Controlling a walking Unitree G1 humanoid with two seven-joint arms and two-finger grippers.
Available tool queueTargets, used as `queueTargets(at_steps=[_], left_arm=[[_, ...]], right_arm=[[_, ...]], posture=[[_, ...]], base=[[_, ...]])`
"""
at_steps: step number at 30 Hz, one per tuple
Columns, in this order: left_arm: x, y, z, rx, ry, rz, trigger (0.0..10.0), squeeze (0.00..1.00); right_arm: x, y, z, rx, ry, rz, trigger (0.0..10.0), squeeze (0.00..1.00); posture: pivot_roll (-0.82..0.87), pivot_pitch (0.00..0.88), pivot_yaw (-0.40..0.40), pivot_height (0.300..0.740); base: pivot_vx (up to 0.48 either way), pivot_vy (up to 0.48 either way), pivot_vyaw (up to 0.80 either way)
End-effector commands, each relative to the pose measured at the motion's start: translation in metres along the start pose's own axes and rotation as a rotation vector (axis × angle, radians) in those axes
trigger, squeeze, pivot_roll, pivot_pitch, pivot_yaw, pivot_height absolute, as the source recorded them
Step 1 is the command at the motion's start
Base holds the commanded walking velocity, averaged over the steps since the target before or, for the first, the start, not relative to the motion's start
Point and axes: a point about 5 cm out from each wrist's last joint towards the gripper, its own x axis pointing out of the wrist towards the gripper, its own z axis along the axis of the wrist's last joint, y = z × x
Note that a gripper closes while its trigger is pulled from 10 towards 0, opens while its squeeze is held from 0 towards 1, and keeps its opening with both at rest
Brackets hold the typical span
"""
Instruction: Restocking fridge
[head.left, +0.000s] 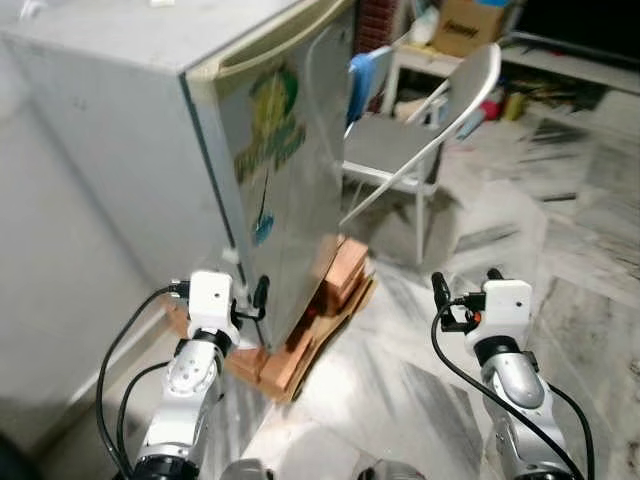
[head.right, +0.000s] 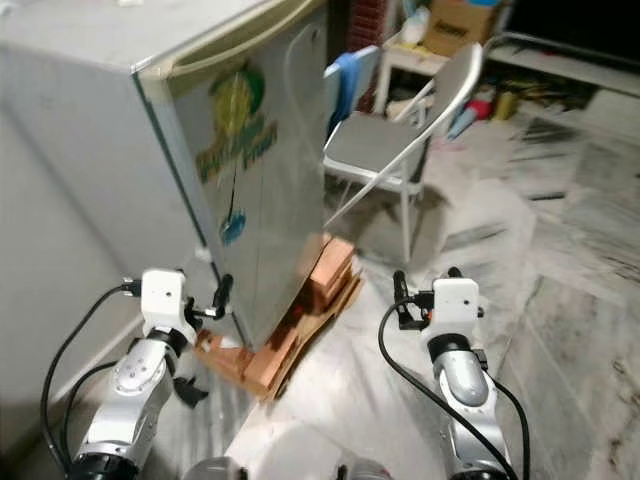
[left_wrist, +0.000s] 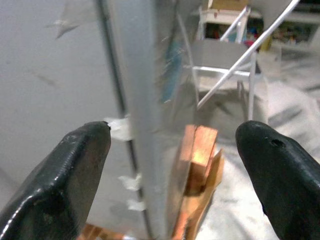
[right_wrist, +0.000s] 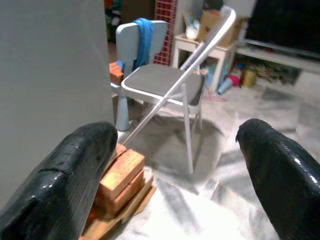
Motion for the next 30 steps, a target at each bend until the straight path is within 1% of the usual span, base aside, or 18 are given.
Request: queueTargets(at_steps=[1, 3, 8, 12, 17, 25, 29, 30], left_arm=[[0.0, 0.006, 0.003, 0.005, -0.003, 0.031, 10.0, 0.0], [0.001, 0.007, 0.002, 0.003, 0.003, 0.037, 10.0, 0.0], [0.002, 0.005, 0.004, 0.006, -0.004, 0.017, 10.0, 0.0], [0.002, 0.002, 0.005, -0.002, -0.013, 0.001, 10.0, 0.0], [0.001, -0.001, 0.006, 0.003, -0.02, -0.011, 10.0, 0.0], [0.0, -0.001, 0.009, 0.01, -0.04, 0.015, 10.0, 0.0], [-0.001, -0.004, 0.01, 0.01, -0.049, 0.007, 10.0, 0.0], [0.0, -0.005, 0.01, 0.008, -0.048, 0.003, 10.0, 0.0]], right_arm=[[0.001, 0.003, 0.002, 0.006, -0.005, 0.007, 10.0, 0.0], [0.0, 0.003, 0.001, 0.013, -0.004, 0.002, 10.0, 0.0], [0.0, 0.002, 0.002, 0.015, -0.008, 0.0, 10.0, 0.0], [-0.001, 0.002, 0.002, 0.017, -0.011, 0.003, 10.0, 0.0], [-0.001, 0.002, 0.002, 0.018, -0.012, 0.005, 10.0, 0.0], [-0.003, 0.002, 0.002, 0.014, -0.01, 0.013, 10.0, 0.0], [-0.003, 0.001, 0.001, 0.008, -0.003, 0.02, 10.0, 0.0], [-0.003, 0.0, 0.002, -0.037, -0.004, 0.023, 10.0, 0.0]], posture=[[0.0, 0.048, 0.009, 0.74], [-0.01, 0.049, 0.012, 0.74], [-0.01, 0.051, 0.015, 0.74], [-0.01, 0.049, 0.016, 0.74], [-0.01, 0.05, 0.015, 0.74], [0.0, 0.055, 0.001, 0.74], [0.01, 0.066, -0.022, 0.74], [0.02, 0.074, -0.027, 0.74]], base=[[0.0, 0.0, -0.8], [0.0, 0.0, -0.8], [0.0, 0.0, -0.8], [0.0, 0.48, -0.8], [0.0, 0.48, -0.46], [0.0, 0.0, 0.0], [0.0, 0.0, 0.0], [0.0, 0.0, 0.0]])
